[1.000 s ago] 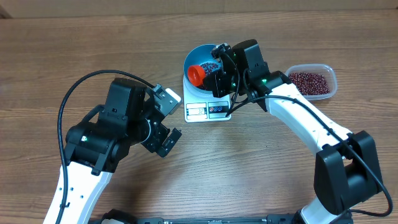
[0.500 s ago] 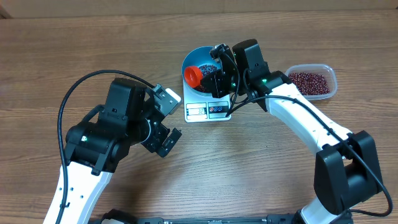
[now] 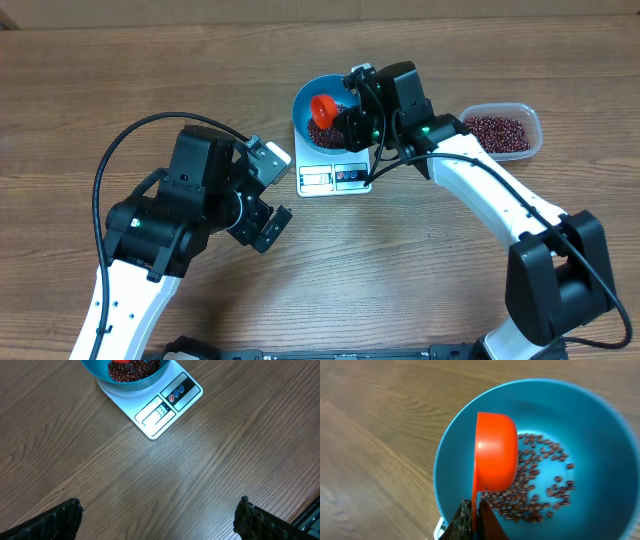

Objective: Scoop item into bowl and weigh 150g on scale
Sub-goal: 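Carry the empty scoop right back into the bean tub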

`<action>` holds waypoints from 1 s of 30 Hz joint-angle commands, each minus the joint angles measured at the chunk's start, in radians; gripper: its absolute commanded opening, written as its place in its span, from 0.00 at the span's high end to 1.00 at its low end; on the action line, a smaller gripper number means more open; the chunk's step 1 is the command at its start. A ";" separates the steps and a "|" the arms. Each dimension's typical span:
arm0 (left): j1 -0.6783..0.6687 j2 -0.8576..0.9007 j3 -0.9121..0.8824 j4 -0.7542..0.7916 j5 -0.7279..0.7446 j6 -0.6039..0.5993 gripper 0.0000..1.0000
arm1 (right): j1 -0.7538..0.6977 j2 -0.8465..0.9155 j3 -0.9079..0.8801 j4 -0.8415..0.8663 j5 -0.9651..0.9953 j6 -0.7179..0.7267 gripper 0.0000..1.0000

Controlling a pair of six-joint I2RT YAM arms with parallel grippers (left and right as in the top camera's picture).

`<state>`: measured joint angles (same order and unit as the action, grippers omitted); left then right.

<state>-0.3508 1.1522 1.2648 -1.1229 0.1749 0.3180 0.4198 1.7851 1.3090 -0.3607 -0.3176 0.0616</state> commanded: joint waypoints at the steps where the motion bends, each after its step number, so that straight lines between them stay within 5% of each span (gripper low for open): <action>1: 0.003 0.005 0.021 0.001 -0.006 0.019 0.00 | -0.035 -0.144 0.023 -0.005 0.068 -0.040 0.97; 6: 0.004 0.005 0.021 0.001 -0.006 0.019 0.00 | -0.135 -0.309 0.023 -0.090 0.354 -0.040 0.96; 12: 0.004 0.005 0.021 0.001 -0.006 0.019 0.00 | -0.307 -0.309 0.021 -0.298 0.639 -0.040 0.96; 20: 0.004 0.005 0.021 0.001 -0.006 0.019 0.00 | -0.469 -0.240 0.020 -0.370 0.630 -0.040 0.96; 30: 0.004 0.005 0.021 0.001 -0.006 0.019 0.00 | -0.486 -0.149 0.019 -0.421 0.589 -0.066 0.96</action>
<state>-0.3508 1.1549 1.2648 -1.1225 0.1749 0.3180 -0.0639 1.6135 1.3235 -0.7822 0.2760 0.0223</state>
